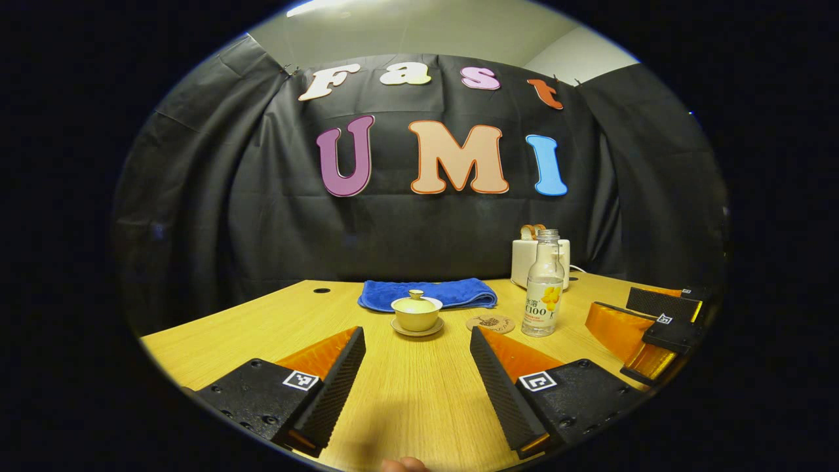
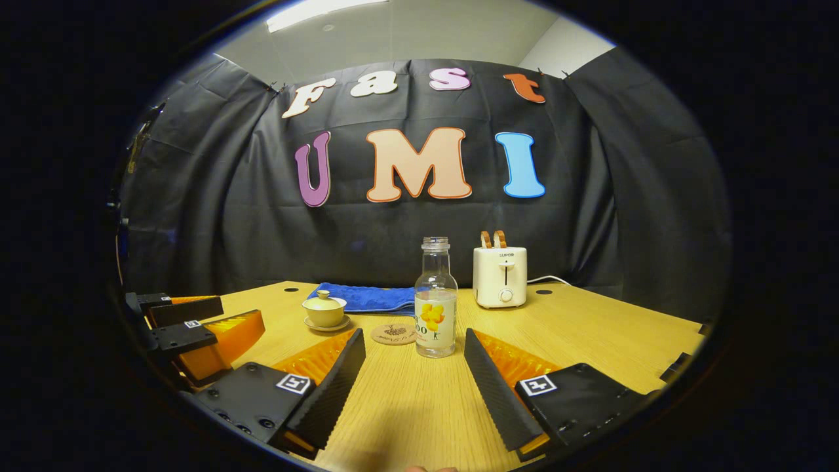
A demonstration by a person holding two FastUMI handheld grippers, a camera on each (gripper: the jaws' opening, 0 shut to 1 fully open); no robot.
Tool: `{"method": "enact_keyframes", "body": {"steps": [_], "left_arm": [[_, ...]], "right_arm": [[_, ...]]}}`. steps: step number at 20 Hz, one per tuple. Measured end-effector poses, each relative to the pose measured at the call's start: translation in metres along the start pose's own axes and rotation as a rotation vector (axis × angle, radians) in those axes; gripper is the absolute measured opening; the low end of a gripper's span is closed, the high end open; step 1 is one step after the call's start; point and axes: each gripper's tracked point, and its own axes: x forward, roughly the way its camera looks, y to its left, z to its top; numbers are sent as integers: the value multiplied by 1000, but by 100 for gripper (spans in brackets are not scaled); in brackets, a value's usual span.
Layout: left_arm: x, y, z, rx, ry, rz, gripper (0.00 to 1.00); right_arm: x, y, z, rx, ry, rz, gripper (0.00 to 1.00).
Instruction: Open the teacup lid with one hand, grasp the water bottle and pour water into the teacup with the other hand; after pouring, place the water bottle on the coaster and then close the teacup lid.
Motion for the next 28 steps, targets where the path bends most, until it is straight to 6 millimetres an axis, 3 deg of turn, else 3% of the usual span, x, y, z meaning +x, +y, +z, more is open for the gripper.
{"method": "enact_keyframes", "body": {"steps": [2, 8, 10, 11, 12, 15, 16, 18, 19, 21, 28], "left_arm": [[1, 0, -1, 0, -1, -4, 94], [24, 4, -1, 1, 1, 5, 94], [43, 4, -2, 2, 1, 5, 94], [56, 4, -3, 3, 1, 8, 94], [69, 5, -2, 4, 3, 12, 94], [106, 8, -3, 16, 13, 19, 94], [120, 8, -6, 24, 18, 22, 94], [140, 8, -10, 38, 38, 26, 94], [149, 7, -11, 44, 47, 26, 94], [164, 8, -14, 68, 72, 34, 94], [199, 13, -20, 94, 111, 55, 93]], "right_arm": [[-1, 0, 0, 0, 1, -1, 94], [5, -2, -1, 0, 1, 0, 98], [5, -2, -1, 0, 1, 1, 100], [6, -3, 0, 1, 1, 0, 94], [7, -4, 0, 0, 1, 0, 98], [12, -10, -1, 1, 3, 7, 94], [13, -13, 0, 1, 1, 8, 99], [19, -18, 0, 1, 5, 11, 94], [21, -21, -1, 0, 5, 15, 100], [25, -29, -1, 0, 6, 13, 94], [32, -56, 0, -2, 5, -32, 99]]}}
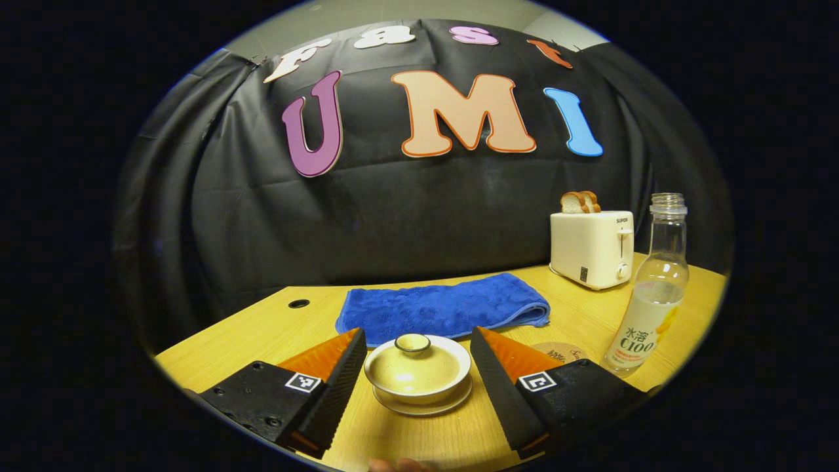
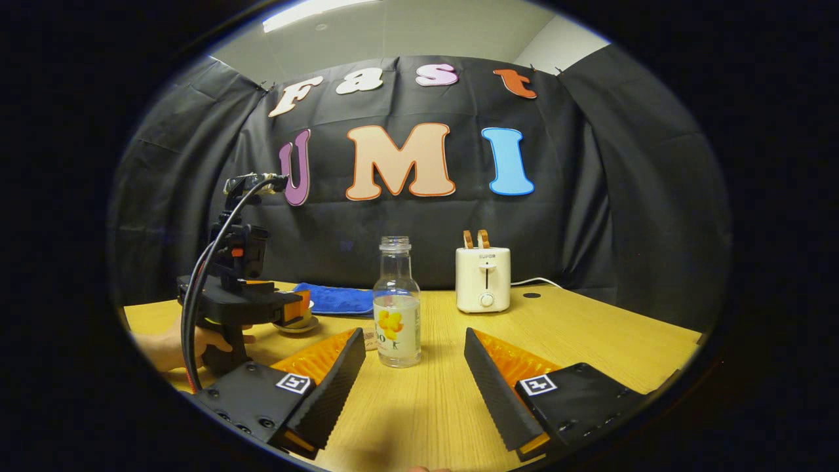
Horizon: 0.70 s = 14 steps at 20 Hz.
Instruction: Open the teacup lid with one hand, grasp the water bottle and pour water into the teacup with the other hand; after pouring, place the water bottle on the coaster and then close the teacup lid.
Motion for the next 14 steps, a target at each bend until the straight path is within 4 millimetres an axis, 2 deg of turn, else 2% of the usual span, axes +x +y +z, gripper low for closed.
{"method": "enact_keyframes", "body": {"steps": [2, 3, 5, 8, 9, 13, 14], "left_arm": [[9, 1, 4, 6, -13, 6, 93], [14, 2, 5, 3, -14, 9, 93], [22, 1, -2, -3, 20, -2, 93], [27, 1, -3, -7, 31, -5, 90], [27, 2, -2, -5, 28, -3, 89], [30, -2, -5, 17, 44, -8, 86], [30, -2, -5, 23, 49, -8, 82]], "right_arm": [[2, -4, 0, -1, -1, -11, 99], [3, -5, 1, -2, -1, -13, 95], [4, -6, 0, -2, -1, -17, 94], [3, -8, 1, -2, -1, -18, 98], [3, -9, 1, -2, -1, -18, 94], [5, -14, 1, -2, -1, -26, 95], [5, -16, 2, -2, -1, -27, 95]]}}
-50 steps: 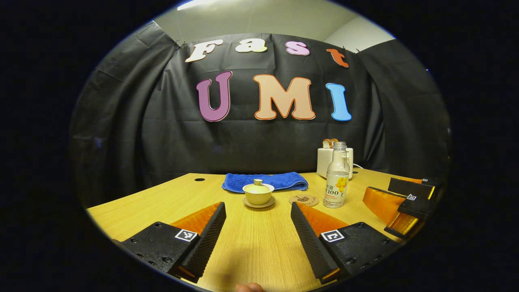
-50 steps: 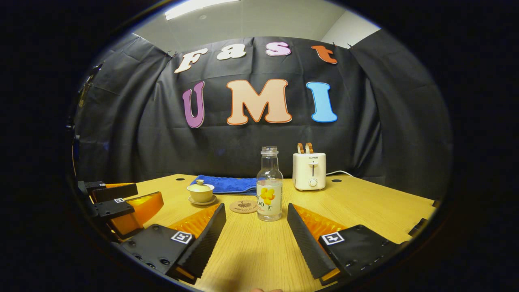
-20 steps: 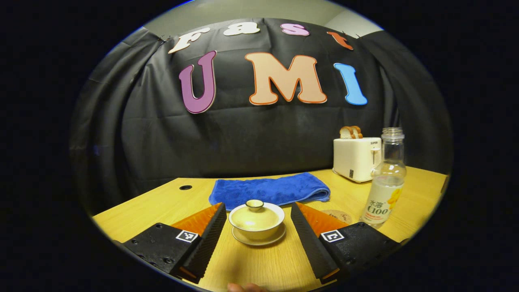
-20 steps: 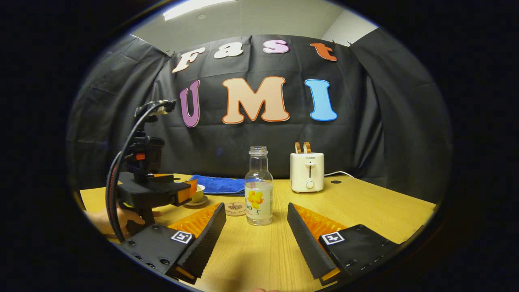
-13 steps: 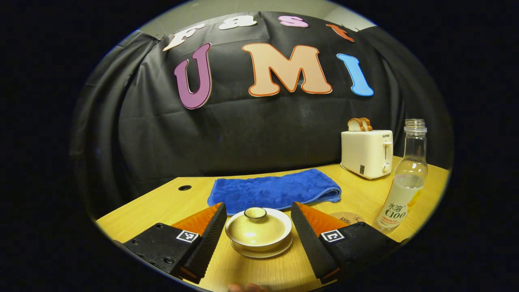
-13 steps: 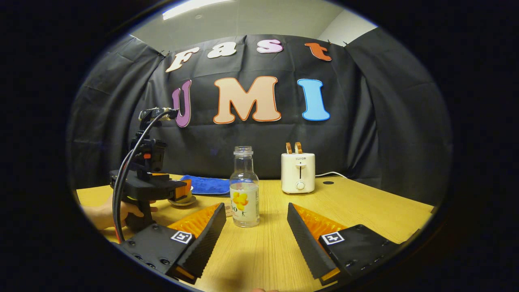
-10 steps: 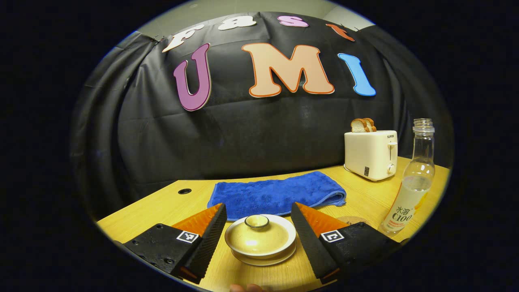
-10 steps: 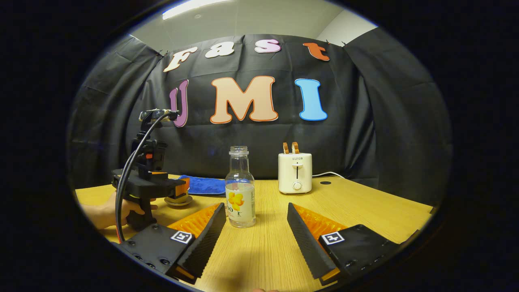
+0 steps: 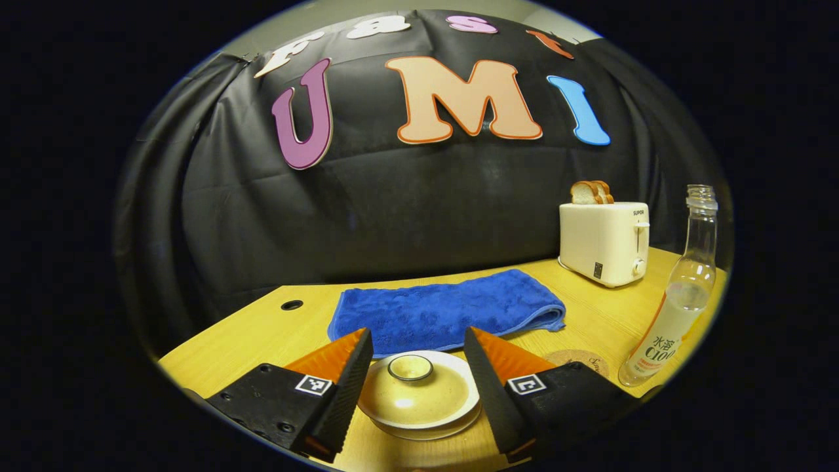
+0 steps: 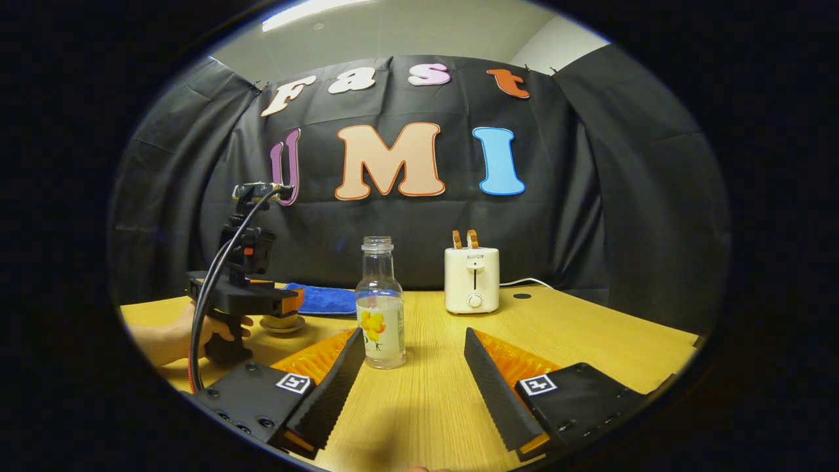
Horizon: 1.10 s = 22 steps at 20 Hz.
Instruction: Open the teacup lid with one hand, grasp the water bottle and pour water into the teacup with the other hand; after pouring, place the water bottle on the coaster and then close the teacup lid.
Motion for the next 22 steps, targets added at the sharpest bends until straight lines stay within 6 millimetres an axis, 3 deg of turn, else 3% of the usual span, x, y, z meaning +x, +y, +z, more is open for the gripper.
{"method": "enact_keyframes", "body": {"steps": [2, 3, 9, 12, 19, 20, 22], "left_arm": [[-1, 0, 0, 4, 4, 5, 73], [0, 0, 1, 5, 3, -1, 64], [-1, 3, -6, 38, 37, 11, 49], [-1, 8, -4, 43, 38, 17, 29], [-5, 9, -7, 36, 38, -5, 22], [-6, 9, -5, 29, 31, -9, 23], [-12, 8, 1, 14, -11, -26, 21]], "right_arm": [[0, -1, 0, 0, -1, -1, 95], [0, -1, 0, 0, -2, -1, 95], [1, 0, -1, 0, -2, -2, 94], [0, 0, -1, 0, -3, -2, 98], [1, -1, -1, 0, -4, -6, 94], [2, -1, 0, 0, -4, -6, 99], [2, -1, 0, -1, -4, -6, 94]]}}
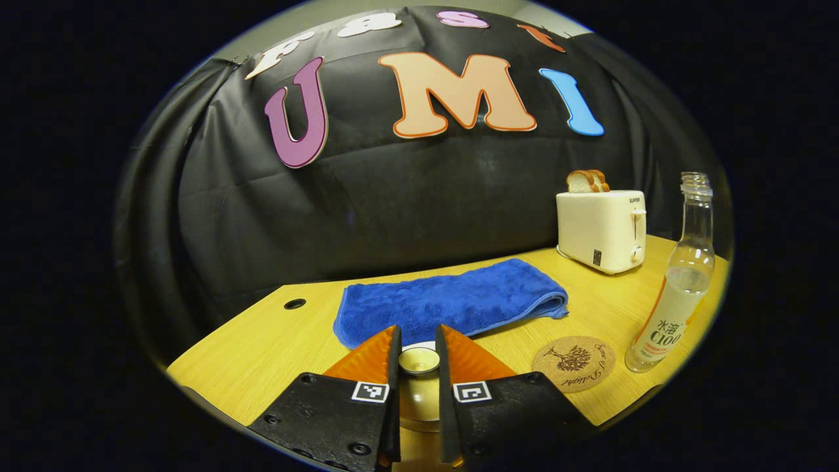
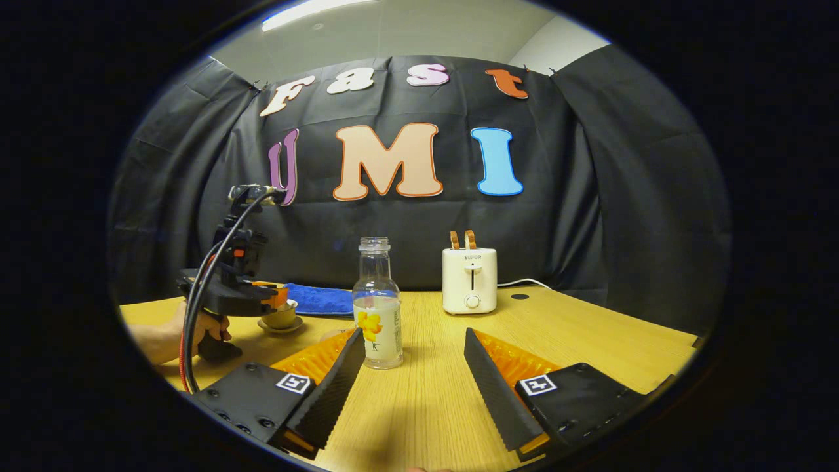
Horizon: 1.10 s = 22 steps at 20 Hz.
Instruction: Open the teacup lid with one hand, grasp the water bottle and pour water into the teacup with the other hand; after pouring, place the water bottle on the coaster and then close the teacup lid.
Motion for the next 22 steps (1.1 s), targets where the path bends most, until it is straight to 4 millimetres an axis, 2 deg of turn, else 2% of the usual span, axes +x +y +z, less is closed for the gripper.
{"method": "enact_keyframes", "body": {"steps": [1, 2, 6, 7, 13, 17, 22], "left_arm": [[-3, 1, 1, 4, -16, -1, 21], [-4, 1, 2, 14, -26, -3, 21], [-18, 2, 6, 22, -47, -13, 21], [-24, 3, 5, 18, -53, -18, 21], [-81, 22, 7, 36, -133, -21, 21], [-113, 29, 0, 20, -154, -47, 20], [-139, 46, -3, -25, -158, -49, 21]], "right_arm": [[-1, 1, -1, 0, 0, 0, 98], [-1, 1, -1, 0, 0, -1, 94], [-2, -1, -1, 0, -1, -6, 94], [-1, -1, -1, 0, -1, -6, 98], [1, 5, -1, 1, -2, 4, 98], [5, 23, -1, 3, 1, 33, 98], [27, 44, -4, 3, 8, 47, 98]]}}
